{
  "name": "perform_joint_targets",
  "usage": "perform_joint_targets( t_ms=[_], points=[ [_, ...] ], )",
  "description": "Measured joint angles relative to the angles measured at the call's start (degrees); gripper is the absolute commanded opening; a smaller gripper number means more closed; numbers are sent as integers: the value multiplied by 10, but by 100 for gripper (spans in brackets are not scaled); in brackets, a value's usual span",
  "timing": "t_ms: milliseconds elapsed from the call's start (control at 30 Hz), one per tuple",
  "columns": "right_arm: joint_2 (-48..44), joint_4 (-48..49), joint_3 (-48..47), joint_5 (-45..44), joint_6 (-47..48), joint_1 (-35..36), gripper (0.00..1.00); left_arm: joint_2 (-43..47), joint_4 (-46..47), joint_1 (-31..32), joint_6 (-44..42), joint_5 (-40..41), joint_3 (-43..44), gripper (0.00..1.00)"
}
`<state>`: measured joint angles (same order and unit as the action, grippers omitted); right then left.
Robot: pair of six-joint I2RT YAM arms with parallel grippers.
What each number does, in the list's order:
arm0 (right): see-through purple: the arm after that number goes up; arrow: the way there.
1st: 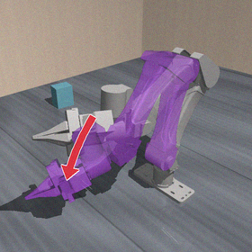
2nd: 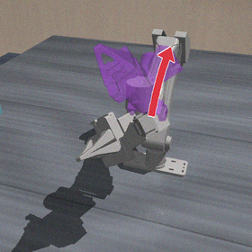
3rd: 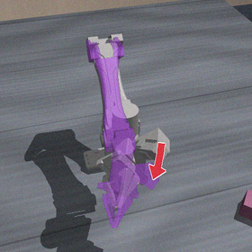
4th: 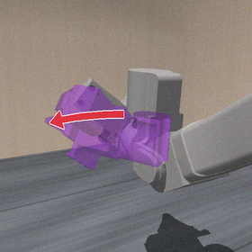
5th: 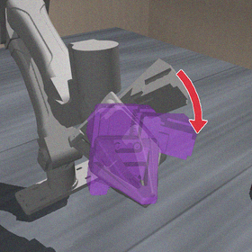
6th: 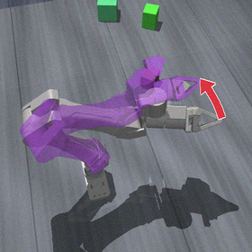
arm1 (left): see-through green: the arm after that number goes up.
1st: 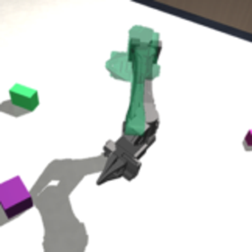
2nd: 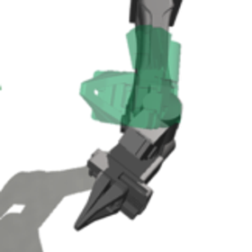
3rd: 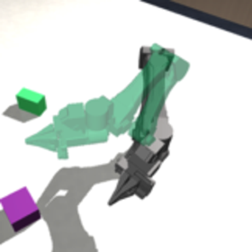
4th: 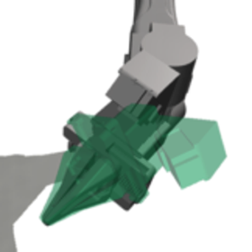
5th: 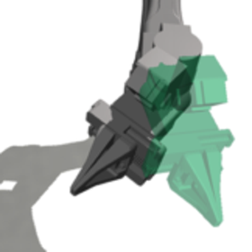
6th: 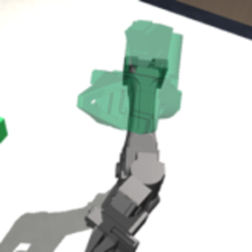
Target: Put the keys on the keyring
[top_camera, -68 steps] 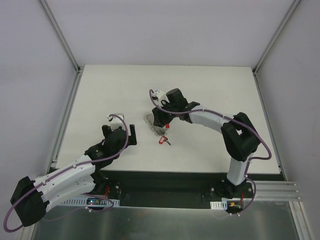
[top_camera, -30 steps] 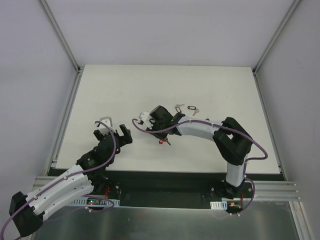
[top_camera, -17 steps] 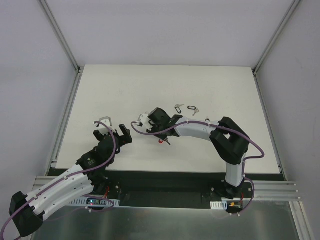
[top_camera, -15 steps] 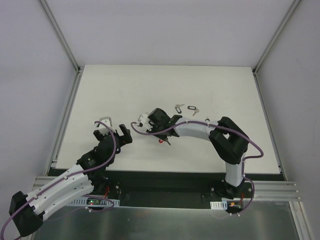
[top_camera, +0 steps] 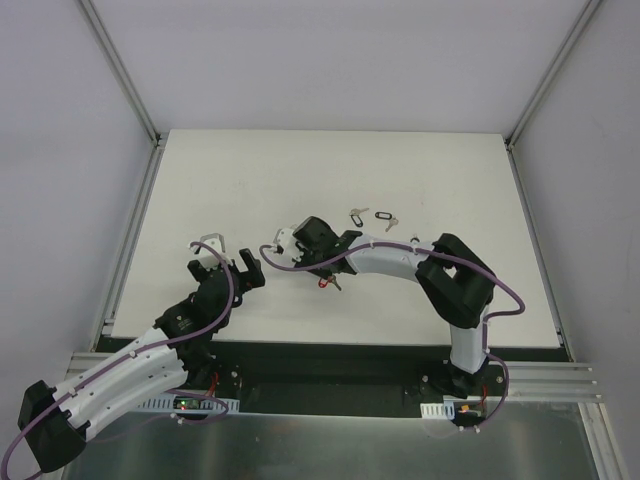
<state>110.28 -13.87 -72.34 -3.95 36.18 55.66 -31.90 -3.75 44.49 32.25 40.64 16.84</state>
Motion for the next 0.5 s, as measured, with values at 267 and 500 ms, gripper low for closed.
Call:
perform_joint_targets(
  t_ms=[267,500],
  points=[
    [-17,-12,0,-1,-1,0,1,-3,0,0,-1,-10,0,96],
    [-89,-17,12,10,-14,1,1,-12,0,0,-22,-58,11,96]
  ],
)
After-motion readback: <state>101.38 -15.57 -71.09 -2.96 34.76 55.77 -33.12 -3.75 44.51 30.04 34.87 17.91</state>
